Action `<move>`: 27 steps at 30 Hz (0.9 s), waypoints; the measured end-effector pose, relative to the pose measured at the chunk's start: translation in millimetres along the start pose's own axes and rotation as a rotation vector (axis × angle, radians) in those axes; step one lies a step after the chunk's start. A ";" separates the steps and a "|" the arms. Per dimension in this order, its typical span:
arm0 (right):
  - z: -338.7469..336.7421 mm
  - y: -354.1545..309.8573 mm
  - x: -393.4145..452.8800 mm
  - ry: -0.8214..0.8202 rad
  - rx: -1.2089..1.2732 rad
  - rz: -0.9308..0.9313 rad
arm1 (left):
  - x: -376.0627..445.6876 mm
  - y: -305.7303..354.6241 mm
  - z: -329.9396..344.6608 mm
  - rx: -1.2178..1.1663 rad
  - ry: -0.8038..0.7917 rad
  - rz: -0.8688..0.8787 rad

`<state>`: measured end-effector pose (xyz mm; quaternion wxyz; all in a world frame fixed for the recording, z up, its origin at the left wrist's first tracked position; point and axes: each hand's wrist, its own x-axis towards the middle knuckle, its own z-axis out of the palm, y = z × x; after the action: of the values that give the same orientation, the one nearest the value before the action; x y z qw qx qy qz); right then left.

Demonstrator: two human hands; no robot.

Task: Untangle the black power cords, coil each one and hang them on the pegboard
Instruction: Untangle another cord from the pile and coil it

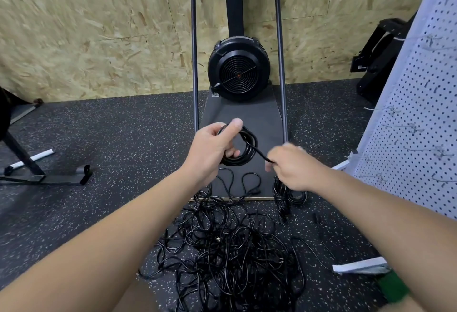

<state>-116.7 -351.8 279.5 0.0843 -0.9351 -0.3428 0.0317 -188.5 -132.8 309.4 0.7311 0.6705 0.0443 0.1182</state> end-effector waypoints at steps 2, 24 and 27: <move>5.7 2.1 4.9 0.116 -0.252 -0.084 | -1.9 -1.9 1.3 -0.035 -0.063 -0.027; -22.3 -10.4 3.3 0.042 1.303 0.135 | -0.5 4.5 -5.2 -0.093 -0.040 -0.140; -27.0 -16.1 10.0 0.187 1.567 0.165 | -0.7 1.0 0.0 -0.073 -0.030 -0.143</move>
<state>-116.2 -336.9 308.9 0.7436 -0.6248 -0.1417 0.1914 -189.3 -132.8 310.4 0.7623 0.6402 0.0767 0.0571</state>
